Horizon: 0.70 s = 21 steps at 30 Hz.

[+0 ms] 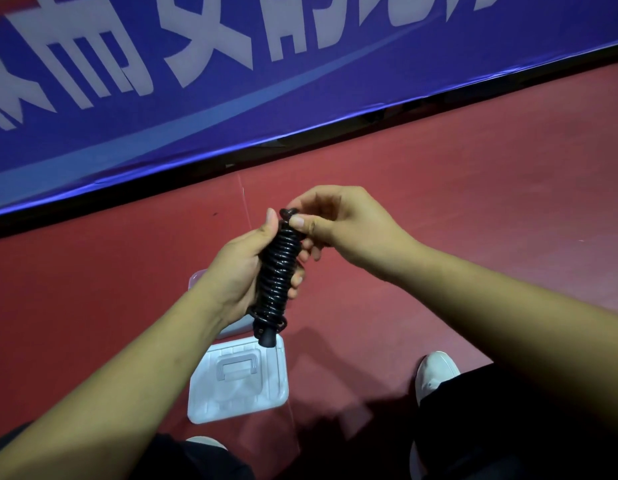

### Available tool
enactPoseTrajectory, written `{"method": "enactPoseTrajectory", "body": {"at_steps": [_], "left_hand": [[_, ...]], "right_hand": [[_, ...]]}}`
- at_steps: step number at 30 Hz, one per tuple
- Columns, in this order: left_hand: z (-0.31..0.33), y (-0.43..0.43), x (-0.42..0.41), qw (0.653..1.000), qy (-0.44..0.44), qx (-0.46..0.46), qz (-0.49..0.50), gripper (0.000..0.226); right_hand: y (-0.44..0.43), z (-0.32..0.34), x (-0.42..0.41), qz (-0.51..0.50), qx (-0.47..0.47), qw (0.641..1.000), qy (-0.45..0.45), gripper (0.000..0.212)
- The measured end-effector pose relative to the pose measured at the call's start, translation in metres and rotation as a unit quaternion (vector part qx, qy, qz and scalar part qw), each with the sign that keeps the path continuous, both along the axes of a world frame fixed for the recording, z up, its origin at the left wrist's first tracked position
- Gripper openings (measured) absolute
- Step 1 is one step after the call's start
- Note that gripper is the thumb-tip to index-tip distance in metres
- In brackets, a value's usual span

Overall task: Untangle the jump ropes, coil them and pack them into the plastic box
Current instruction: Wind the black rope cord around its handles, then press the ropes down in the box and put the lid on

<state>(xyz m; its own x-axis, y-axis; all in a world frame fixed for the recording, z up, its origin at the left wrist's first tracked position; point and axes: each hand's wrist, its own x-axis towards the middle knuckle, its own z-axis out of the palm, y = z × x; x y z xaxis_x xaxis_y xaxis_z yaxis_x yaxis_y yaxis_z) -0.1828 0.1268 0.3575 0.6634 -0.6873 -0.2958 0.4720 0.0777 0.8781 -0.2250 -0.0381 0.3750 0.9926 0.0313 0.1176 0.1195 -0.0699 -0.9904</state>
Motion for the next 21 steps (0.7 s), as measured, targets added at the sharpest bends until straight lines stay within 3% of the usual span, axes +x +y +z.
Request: {"method": "enactPoseTrajectory", "body": {"at_steps": [3,5,9,12,16,21], "left_hand": [[0.006,0.002,0.000,0.999,0.040,-0.025,-0.014,0.051],[0.005,0.001,-0.002,0.998,0.056,-0.026,-0.033,0.048],[-0.003,0.000,-0.002,0.998,0.046,-0.002,-0.036,0.053],[-0.005,0.006,0.006,0.997,-0.034,0.066,-0.027,0.067],[-0.005,0.039,0.028,0.968,-0.169,0.185,-0.009,0.053],[-0.018,0.078,0.064,0.953,-0.202,0.220,0.059,0.045]], "right_hand": [[-0.006,0.003,0.000,0.019,-0.022,1.000,0.004,0.014],[-0.007,0.000,0.001,-0.002,-0.042,0.999,0.011,0.007],[0.004,-0.015,0.003,-0.067,-0.053,0.996,-0.002,0.015],[0.012,-0.021,0.007,-0.088,0.025,0.996,0.002,0.014],[0.012,-0.027,0.028,-0.135,0.098,0.986,0.026,0.011],[0.022,-0.048,0.063,-0.108,0.107,0.983,0.101,0.010]]}}
